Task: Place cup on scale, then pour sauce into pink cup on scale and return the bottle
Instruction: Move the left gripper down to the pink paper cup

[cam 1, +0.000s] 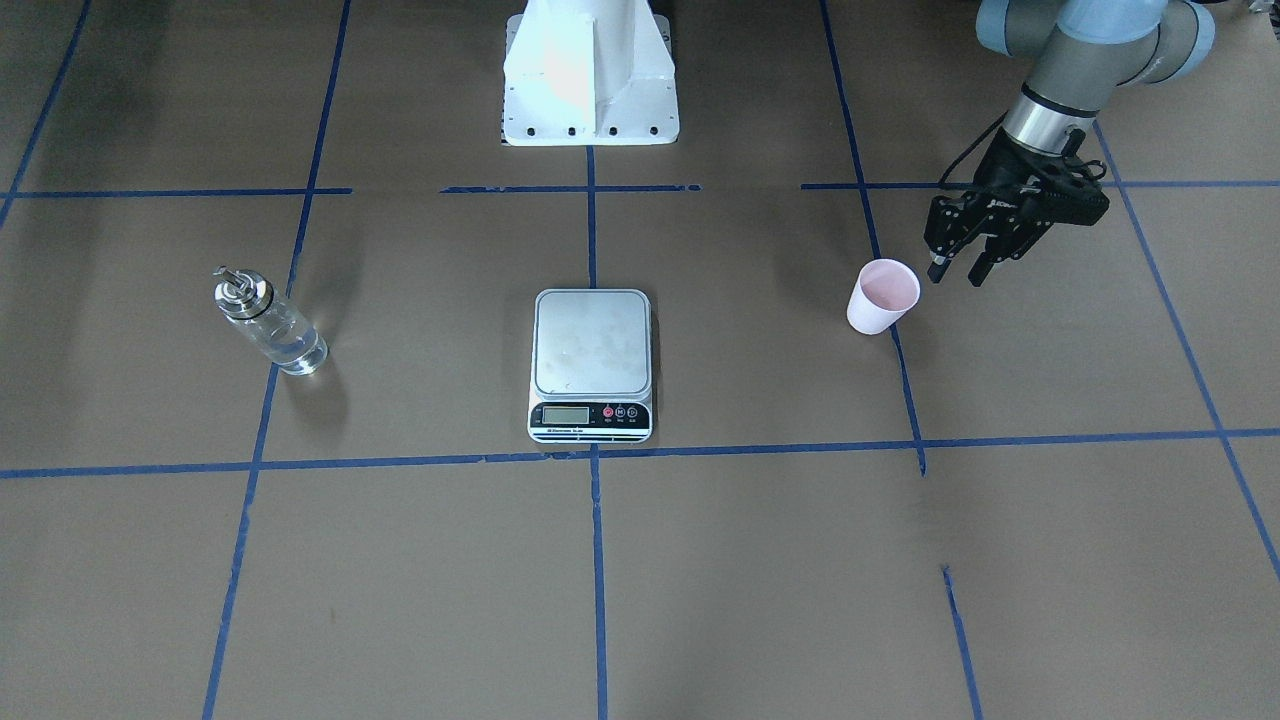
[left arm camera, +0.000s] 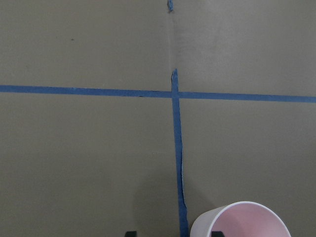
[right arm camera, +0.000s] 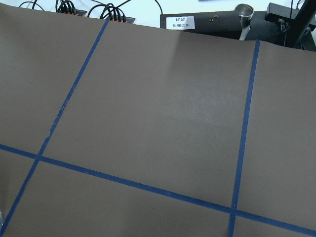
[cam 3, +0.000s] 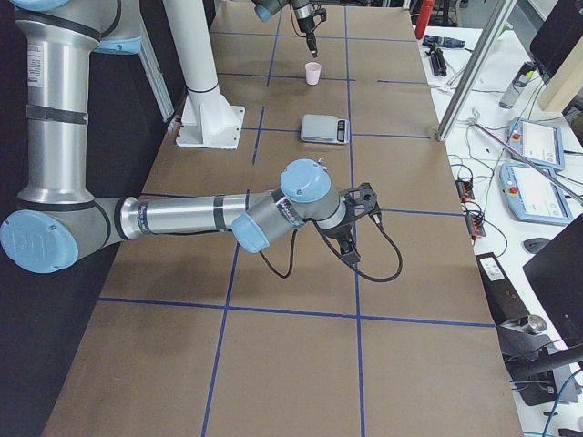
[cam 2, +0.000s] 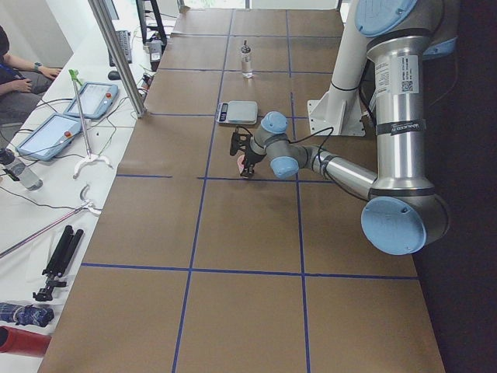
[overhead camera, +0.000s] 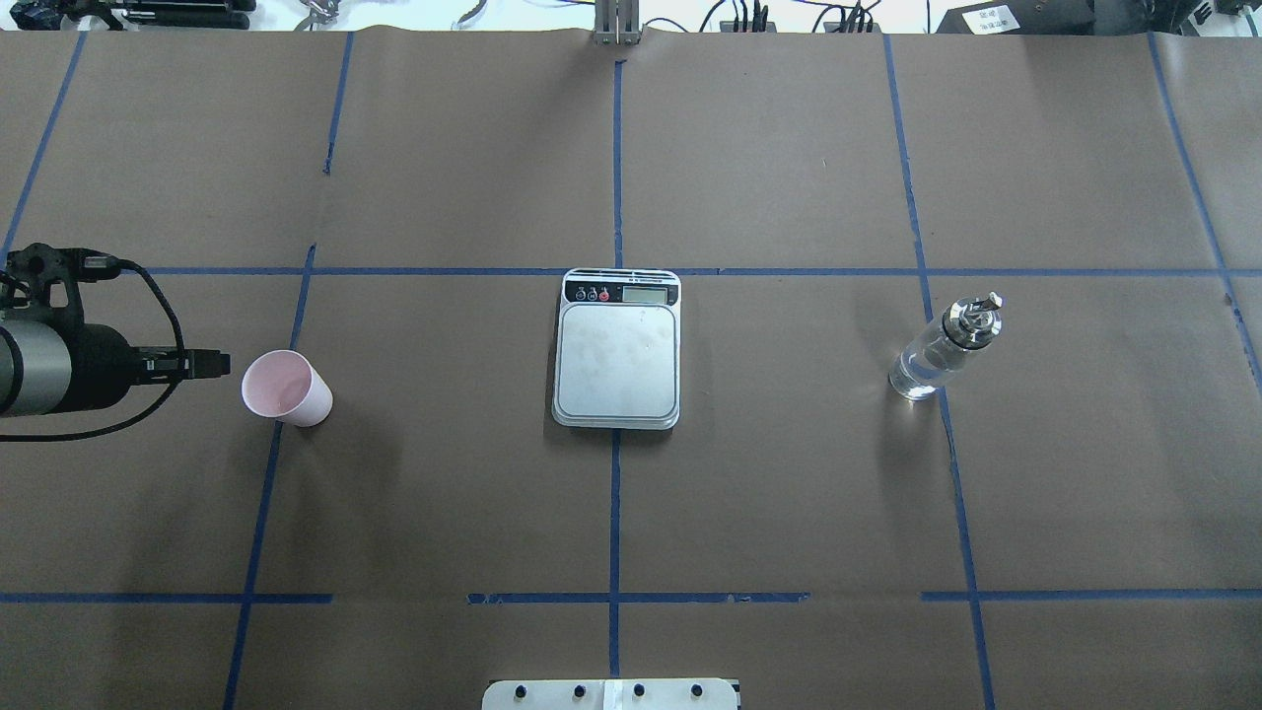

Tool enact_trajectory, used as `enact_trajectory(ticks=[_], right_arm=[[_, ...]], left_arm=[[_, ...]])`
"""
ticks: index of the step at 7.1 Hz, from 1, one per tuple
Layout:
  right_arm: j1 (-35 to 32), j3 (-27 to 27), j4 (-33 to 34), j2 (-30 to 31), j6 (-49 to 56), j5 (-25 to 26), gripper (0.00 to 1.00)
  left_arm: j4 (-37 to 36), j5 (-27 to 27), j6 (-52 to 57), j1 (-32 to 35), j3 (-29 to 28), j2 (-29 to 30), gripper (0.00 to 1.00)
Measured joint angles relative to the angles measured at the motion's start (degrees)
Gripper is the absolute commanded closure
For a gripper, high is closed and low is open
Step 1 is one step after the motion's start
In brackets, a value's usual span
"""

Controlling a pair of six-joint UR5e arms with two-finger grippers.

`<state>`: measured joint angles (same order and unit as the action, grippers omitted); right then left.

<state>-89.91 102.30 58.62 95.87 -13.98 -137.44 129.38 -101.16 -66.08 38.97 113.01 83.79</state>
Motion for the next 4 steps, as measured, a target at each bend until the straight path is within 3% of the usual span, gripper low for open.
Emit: enact_trajectory(ticks=[4], right_arm=[[0.0, 0.0, 0.0, 0.0, 0.0, 0.0, 0.00]], left_arm=[[-3.6, 0.6, -0.2, -2.1, -0.9, 3.0, 0.54]])
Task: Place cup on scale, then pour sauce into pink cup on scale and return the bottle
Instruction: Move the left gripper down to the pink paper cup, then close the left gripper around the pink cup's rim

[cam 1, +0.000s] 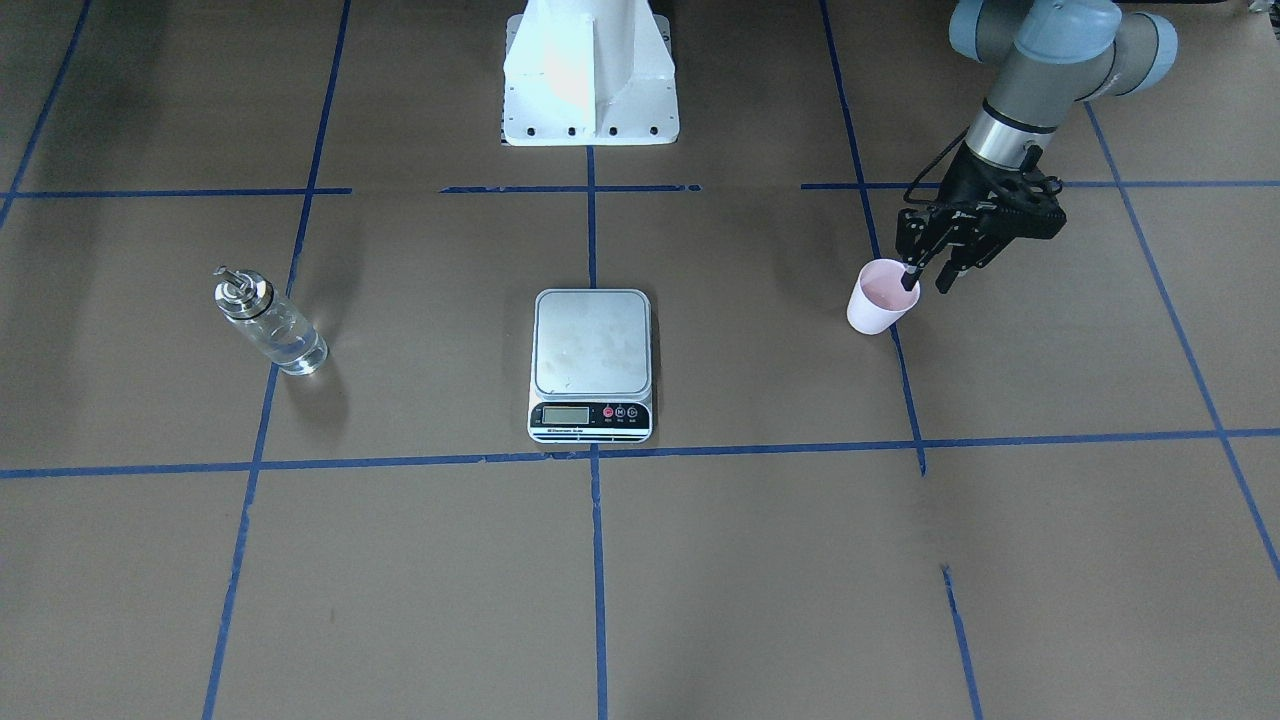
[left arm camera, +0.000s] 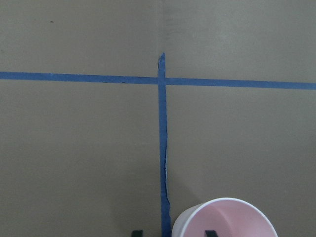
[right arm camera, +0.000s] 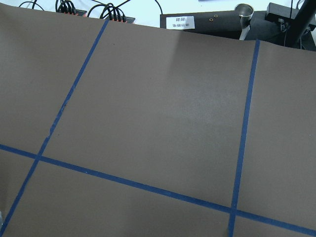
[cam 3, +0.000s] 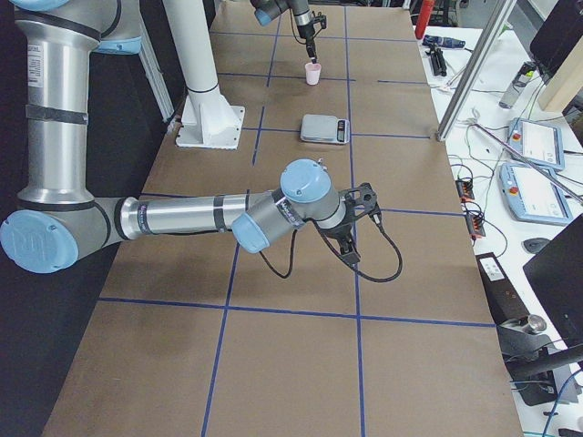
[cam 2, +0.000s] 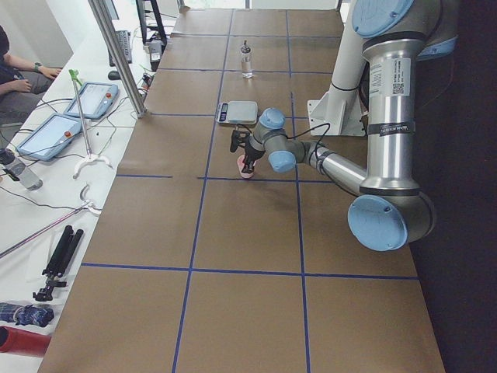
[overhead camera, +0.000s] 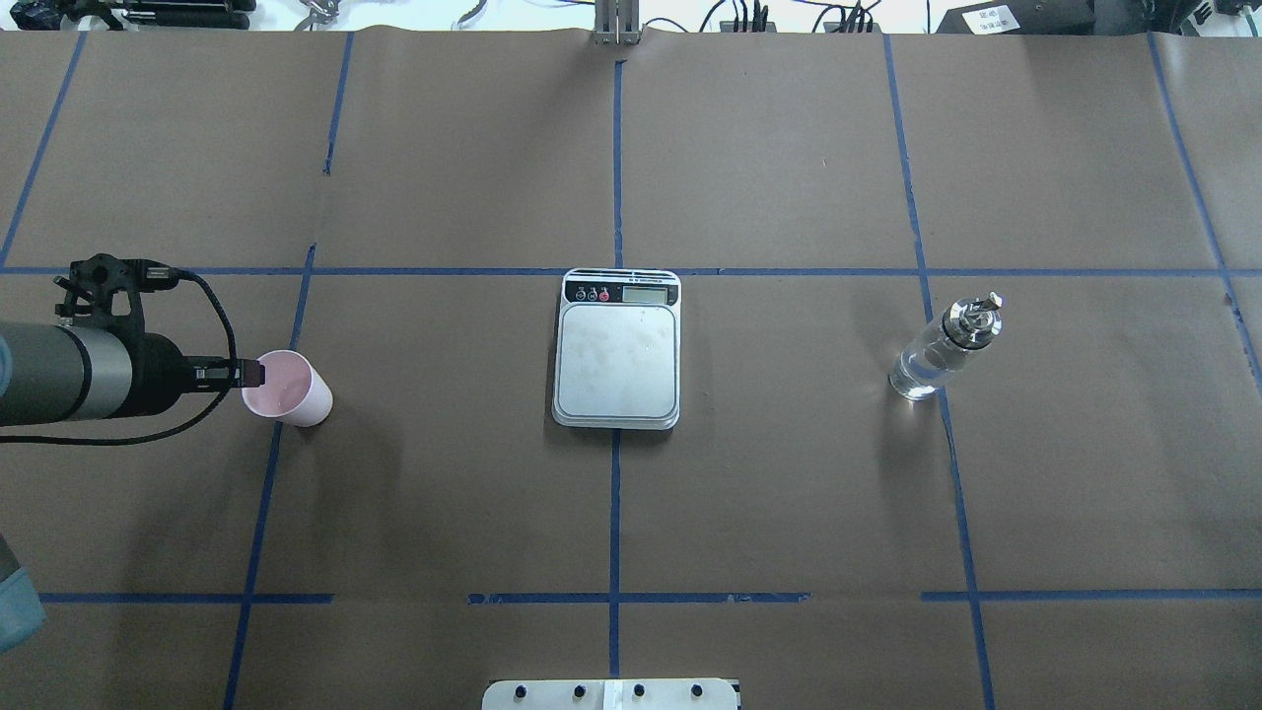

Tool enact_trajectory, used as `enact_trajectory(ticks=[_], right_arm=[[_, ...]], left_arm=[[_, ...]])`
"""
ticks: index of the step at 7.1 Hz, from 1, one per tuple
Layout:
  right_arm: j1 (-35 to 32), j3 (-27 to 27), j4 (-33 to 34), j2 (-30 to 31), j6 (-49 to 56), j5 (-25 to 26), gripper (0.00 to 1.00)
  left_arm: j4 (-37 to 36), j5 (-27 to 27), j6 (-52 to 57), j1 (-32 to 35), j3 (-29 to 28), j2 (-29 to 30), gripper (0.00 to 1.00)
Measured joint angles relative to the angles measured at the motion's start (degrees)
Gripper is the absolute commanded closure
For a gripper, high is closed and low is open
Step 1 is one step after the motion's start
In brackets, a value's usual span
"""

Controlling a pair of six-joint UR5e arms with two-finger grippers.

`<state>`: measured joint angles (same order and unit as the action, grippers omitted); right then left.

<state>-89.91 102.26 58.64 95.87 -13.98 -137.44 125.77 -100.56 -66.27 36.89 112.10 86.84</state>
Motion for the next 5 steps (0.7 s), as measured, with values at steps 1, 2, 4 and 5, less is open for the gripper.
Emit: enact_trajectory(ticks=[1, 2, 4, 5], right_arm=[[0.0, 0.0, 0.0, 0.1, 0.0, 0.0, 0.00], [0.0, 0.0, 0.0, 0.3, 0.0, 0.0, 0.00], [0.0, 0.1, 0.0, 0.4, 0.0, 0.0, 0.00], [0.0, 0.1, 0.0, 0.5, 0.0, 0.0, 0.00]], left_arm=[[-0.1, 0.2, 0.0, -0.5, -0.4, 0.2, 0.54], [-0.2, 0.4, 0.1, -0.7, -0.7, 0.3, 0.54], [-0.2, 0.4, 0.1, -0.7, -0.8, 0.3, 0.54], [-0.2, 0.4, 0.1, -0.8, -0.8, 0.3, 0.54]])
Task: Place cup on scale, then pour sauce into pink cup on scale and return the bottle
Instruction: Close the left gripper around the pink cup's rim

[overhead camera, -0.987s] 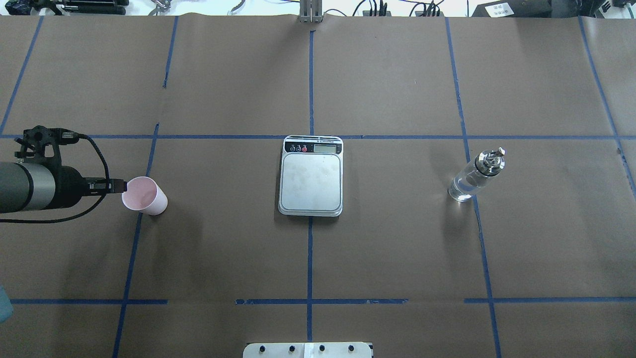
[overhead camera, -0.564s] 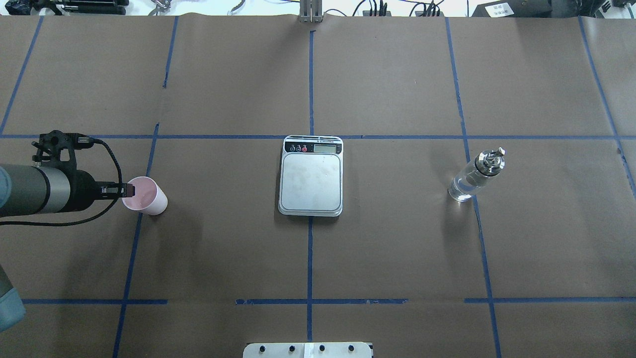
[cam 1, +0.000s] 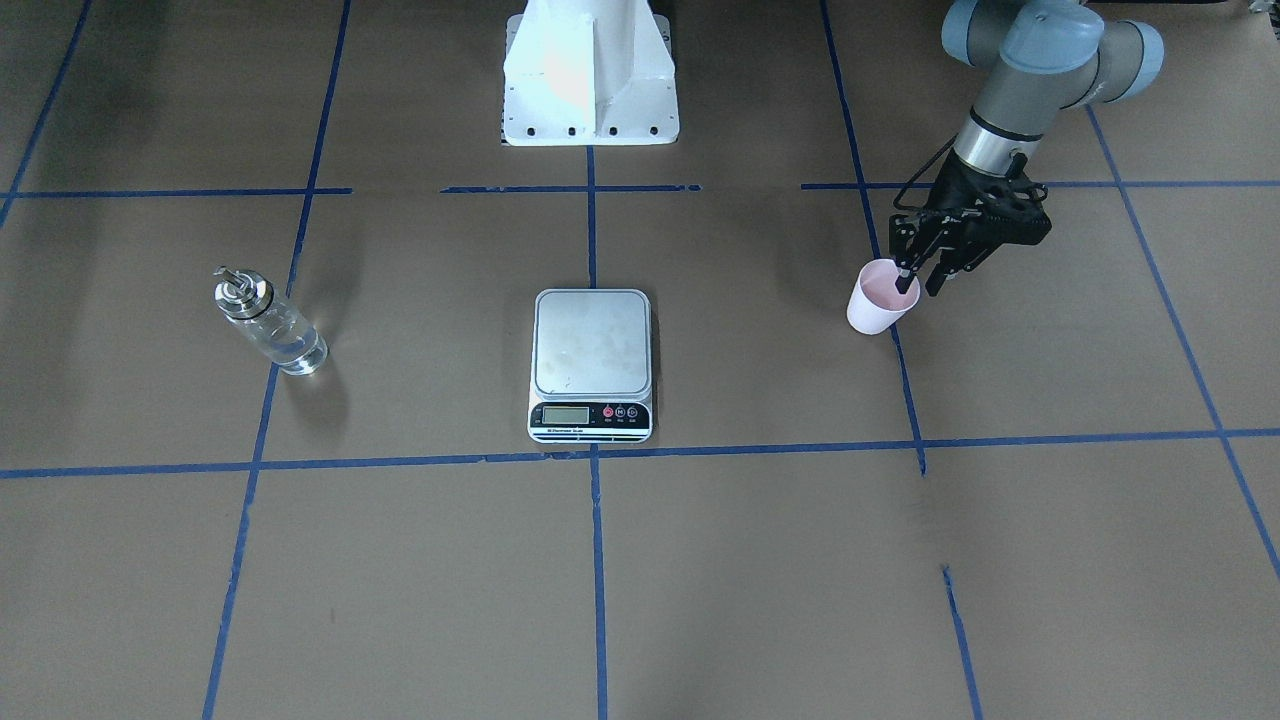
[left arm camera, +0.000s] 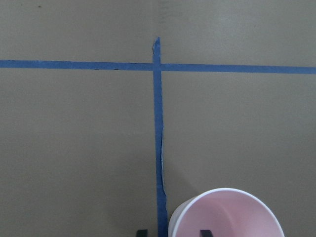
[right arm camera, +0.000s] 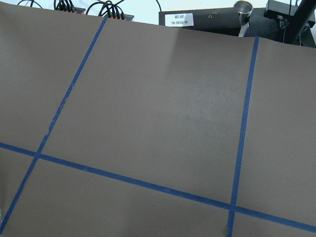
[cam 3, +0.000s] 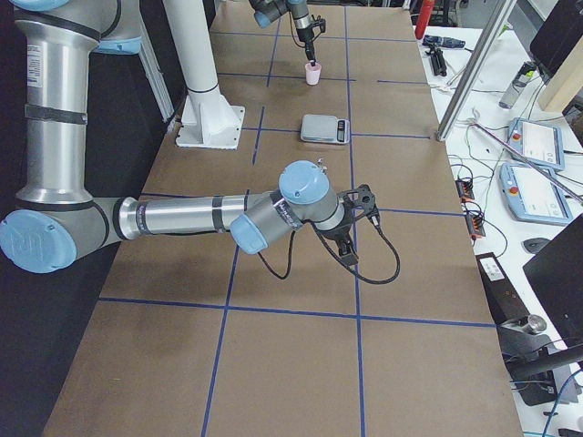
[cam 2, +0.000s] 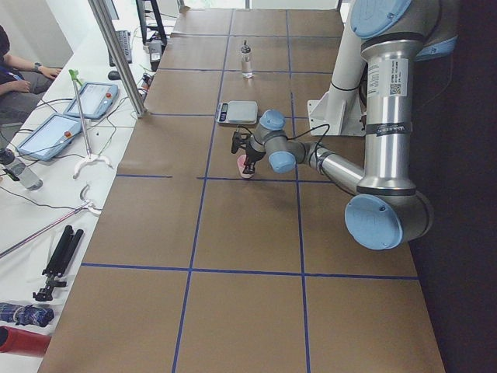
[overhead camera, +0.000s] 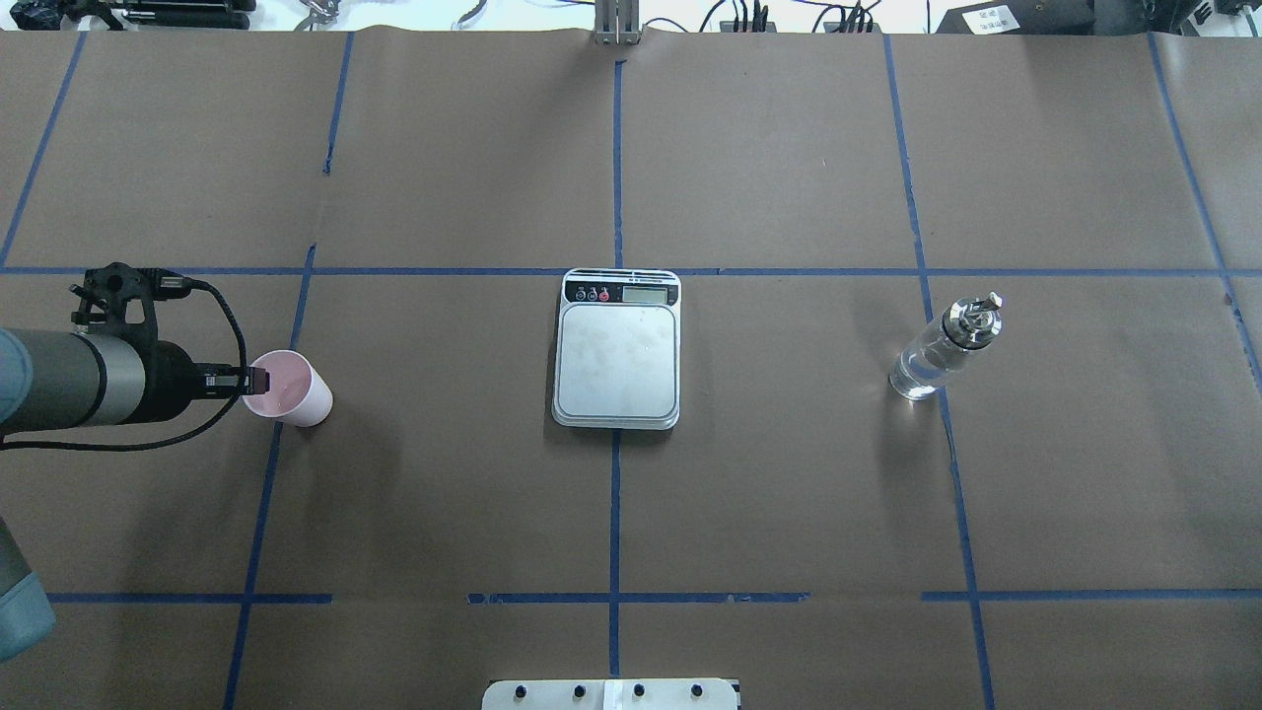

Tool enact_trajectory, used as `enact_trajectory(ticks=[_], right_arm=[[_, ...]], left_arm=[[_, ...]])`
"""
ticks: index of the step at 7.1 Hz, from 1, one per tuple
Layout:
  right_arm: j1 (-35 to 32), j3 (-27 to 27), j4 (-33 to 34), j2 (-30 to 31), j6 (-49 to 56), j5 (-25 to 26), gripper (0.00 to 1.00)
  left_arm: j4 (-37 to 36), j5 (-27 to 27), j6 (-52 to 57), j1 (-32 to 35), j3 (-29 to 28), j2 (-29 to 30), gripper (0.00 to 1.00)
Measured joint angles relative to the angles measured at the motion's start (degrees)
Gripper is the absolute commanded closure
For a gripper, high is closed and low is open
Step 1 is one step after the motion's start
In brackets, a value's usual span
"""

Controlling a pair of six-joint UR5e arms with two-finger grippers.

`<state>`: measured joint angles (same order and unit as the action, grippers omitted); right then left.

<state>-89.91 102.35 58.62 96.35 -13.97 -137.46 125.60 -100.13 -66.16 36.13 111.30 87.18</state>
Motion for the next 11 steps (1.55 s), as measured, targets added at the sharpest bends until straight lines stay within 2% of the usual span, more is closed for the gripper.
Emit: enact_trajectory(ticks=[3, 5, 6, 7, 9, 11], right_arm=[[0.0, 0.1, 0.0, 0.3, 0.0, 0.0, 0.00], [0.0, 0.1, -0.1, 0.5, 0.0, 0.0, 0.00], [0.0, 0.3, -0.1, 0.6, 0.0, -0.1, 0.00], [0.0, 0.4, -0.1, 0.7, 0.0, -0.1, 0.00], [0.0, 0.8, -0.1, 1.0, 0.0, -0.3, 0.00], [0.0, 0.9, -0.1, 1.1, 0.0, -0.9, 0.00]], left_arm=[[0.0, -0.1, 0.1, -0.2, 0.1, 0.0, 0.51], [0.0, -0.2, 0.2, -0.3, 0.0, 0.1, 0.54], [0.0, -0.3, 0.2, -0.5, 0.0, 0.1, 0.87], [-0.1, -0.3, 0.1, -0.8, -0.1, 0.2, 1.00], [-1.7, -0.3, 0.2, -1.0, 0.0, 0.8, 1.00], [-9.0, -0.5, 0.5, -1.1, 1.1, 5.7, 1.00]])
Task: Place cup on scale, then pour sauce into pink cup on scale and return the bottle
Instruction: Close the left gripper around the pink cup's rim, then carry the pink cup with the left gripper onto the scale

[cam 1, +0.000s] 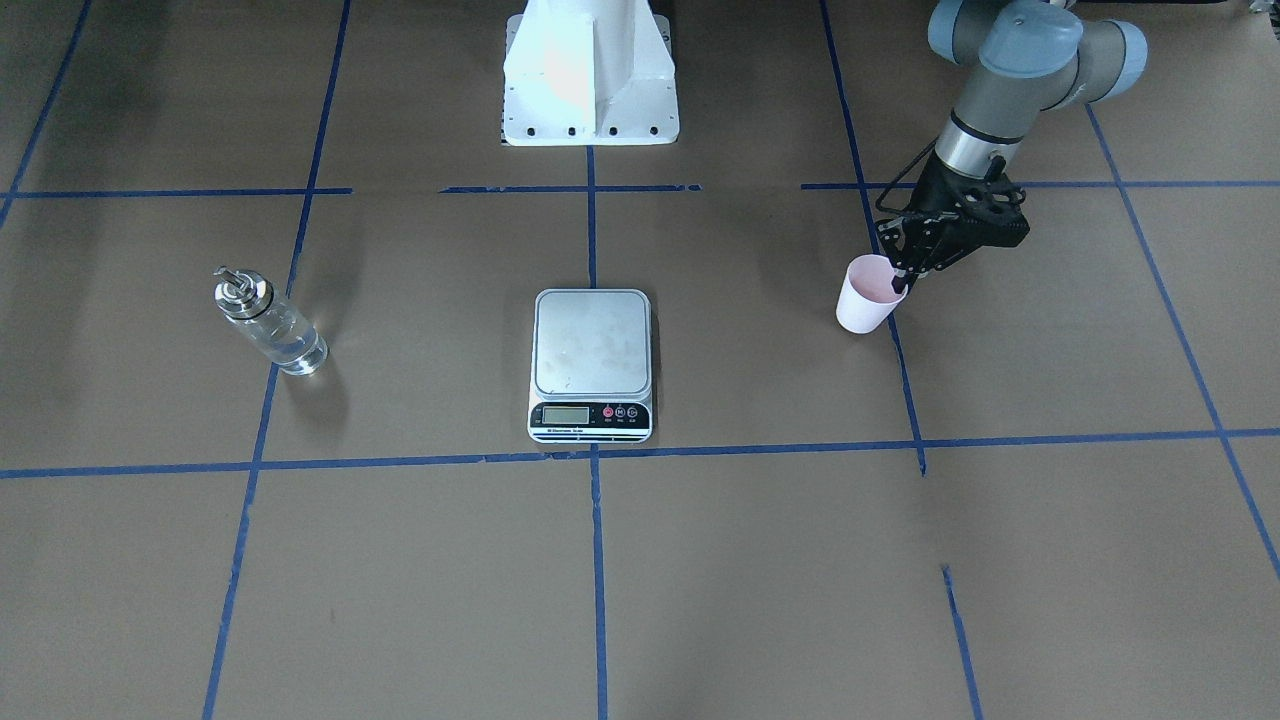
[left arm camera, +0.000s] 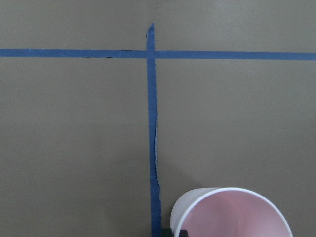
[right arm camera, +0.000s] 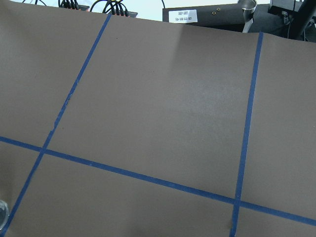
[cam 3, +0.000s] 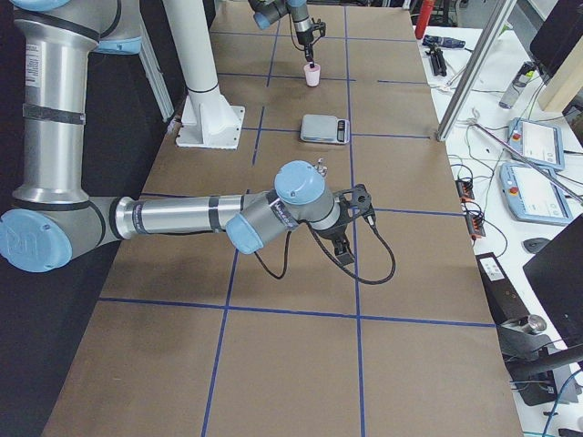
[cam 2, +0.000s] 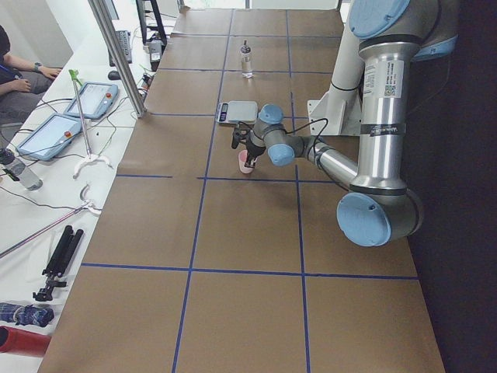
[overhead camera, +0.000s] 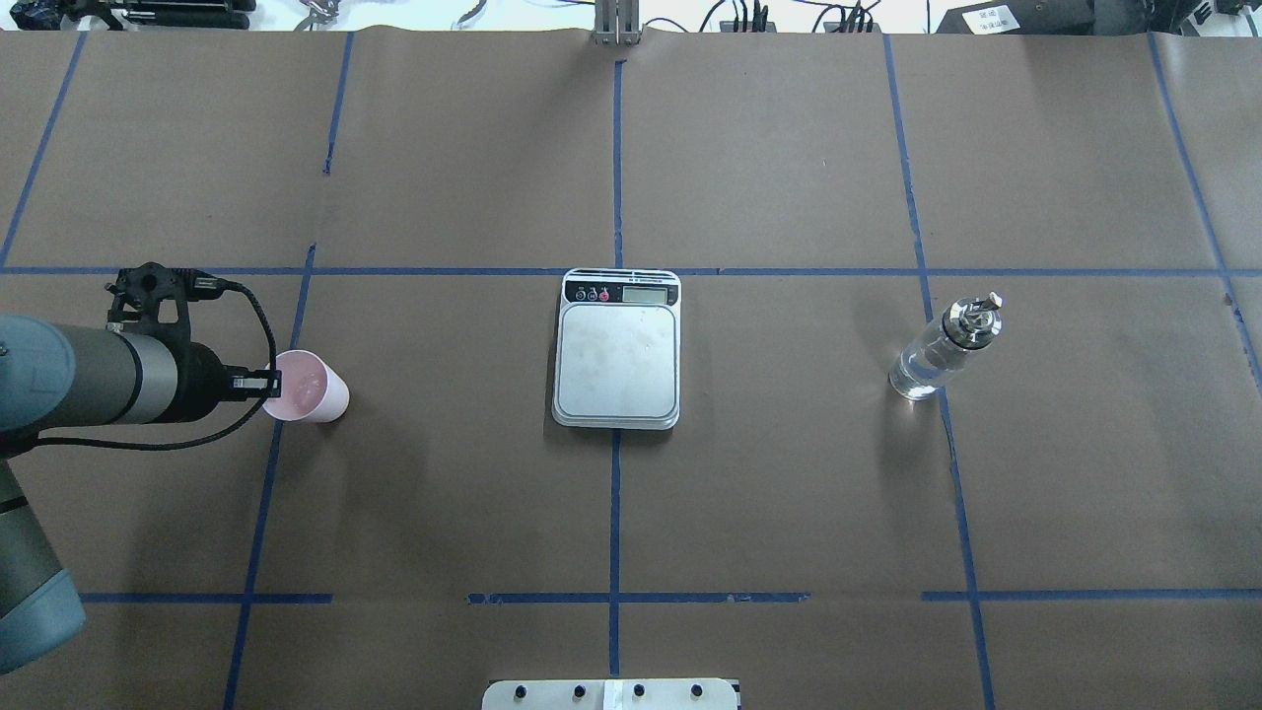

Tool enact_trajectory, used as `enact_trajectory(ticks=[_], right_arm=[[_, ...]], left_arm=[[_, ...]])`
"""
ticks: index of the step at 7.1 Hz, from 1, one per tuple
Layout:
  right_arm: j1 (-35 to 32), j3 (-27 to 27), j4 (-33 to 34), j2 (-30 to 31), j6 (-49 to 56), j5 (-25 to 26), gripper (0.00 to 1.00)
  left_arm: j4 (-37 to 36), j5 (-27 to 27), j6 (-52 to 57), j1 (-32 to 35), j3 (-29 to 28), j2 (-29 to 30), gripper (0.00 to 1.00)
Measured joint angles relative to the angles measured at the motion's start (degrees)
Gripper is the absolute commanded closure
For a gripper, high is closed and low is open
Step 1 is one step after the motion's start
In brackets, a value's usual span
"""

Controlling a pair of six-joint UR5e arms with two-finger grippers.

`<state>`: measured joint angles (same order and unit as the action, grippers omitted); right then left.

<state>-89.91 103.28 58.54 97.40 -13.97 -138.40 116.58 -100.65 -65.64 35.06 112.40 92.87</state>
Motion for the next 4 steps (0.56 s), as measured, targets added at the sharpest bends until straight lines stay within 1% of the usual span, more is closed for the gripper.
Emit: enact_trajectory(ticks=[1, 2, 3, 4], right_arm=[[0.0, 0.0, 0.0, 0.1, 0.0, -0.5, 0.00], [0.0, 0.1, 0.0, 0.3, 0.0, -1.0, 0.00], [0.0, 0.1, 0.0, 0.4, 0.0, -1.3, 0.00], [0.0, 0.1, 0.0, 0.5, 0.0, -1.4, 0.00]], left_arm=[[-8.2, -0.2, 0.0, -0.2, 0.6, 6.5, 1.00], [-17.7, -0.9, 0.1, -0.9, 0.8, 14.4, 1.00], [-25.1, -2.4, 0.0, -2.0, 0.6, 21.6, 1.00], [-28.8, -3.5, -0.1, -3.5, -0.7, 27.4, 1.00]])
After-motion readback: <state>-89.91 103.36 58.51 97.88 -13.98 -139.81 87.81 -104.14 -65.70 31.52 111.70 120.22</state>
